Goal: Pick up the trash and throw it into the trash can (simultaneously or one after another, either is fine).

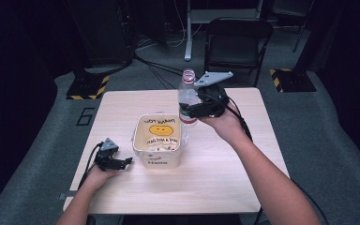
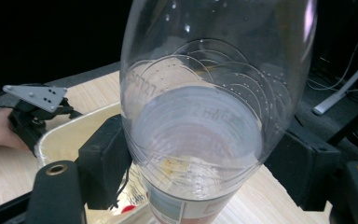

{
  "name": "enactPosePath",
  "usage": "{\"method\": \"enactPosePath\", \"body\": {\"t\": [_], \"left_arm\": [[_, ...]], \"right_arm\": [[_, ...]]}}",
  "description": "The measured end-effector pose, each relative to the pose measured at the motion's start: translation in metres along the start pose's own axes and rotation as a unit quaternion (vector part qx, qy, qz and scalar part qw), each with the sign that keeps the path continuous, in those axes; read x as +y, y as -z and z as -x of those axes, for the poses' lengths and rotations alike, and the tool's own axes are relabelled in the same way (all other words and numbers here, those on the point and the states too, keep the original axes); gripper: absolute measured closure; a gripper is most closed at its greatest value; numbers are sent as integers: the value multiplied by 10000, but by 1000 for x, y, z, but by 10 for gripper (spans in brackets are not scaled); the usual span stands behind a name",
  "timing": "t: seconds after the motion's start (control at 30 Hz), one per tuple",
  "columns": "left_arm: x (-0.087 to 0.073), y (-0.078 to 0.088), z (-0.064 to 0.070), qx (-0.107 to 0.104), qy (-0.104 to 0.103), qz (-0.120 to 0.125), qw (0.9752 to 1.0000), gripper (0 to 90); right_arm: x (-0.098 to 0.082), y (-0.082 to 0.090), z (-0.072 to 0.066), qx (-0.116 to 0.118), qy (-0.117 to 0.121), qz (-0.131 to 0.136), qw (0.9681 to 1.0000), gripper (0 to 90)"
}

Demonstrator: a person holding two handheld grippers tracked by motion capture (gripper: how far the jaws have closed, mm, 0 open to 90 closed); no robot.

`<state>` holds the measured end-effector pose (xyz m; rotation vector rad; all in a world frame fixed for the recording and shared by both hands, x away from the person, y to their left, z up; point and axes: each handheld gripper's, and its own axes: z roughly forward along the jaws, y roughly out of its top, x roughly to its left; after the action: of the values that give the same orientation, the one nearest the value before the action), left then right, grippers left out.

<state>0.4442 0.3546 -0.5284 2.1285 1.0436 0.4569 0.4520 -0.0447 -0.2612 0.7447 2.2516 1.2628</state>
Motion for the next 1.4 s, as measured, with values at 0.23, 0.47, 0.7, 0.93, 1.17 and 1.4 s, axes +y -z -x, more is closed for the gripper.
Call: {"method": "enactPosePath", "body": {"t": [0.23, 0.47, 0.7, 0.93, 1.17, 1.4], "left_arm": [[0, -1, 1, -1, 104, 76, 9999, 121], [0, -1, 1, -1, 103, 74, 9999, 121], [0, -1, 1, -2, 100, 72, 9999, 121], [0, -1, 1, -2, 102, 71, 9999, 121], [0, -1, 1, -2, 97, 78, 9999, 121], [0, -1, 0, 5, 21, 34, 10000, 121]], "right_arm": [[7, -5, -10, 160, 35, 92, 9998, 256], [14, -11, -18, 273, 64, 145, 9995, 256], [18, -23, -28, 392, 88, 149, 9991, 256], [17, -32, -33, 435, 153, 102, 9989, 256], [13, -48, -38, 421, 189, 30, 9989, 256], [7, -62, -38, 413, 178, -81, 9990, 256]]}}
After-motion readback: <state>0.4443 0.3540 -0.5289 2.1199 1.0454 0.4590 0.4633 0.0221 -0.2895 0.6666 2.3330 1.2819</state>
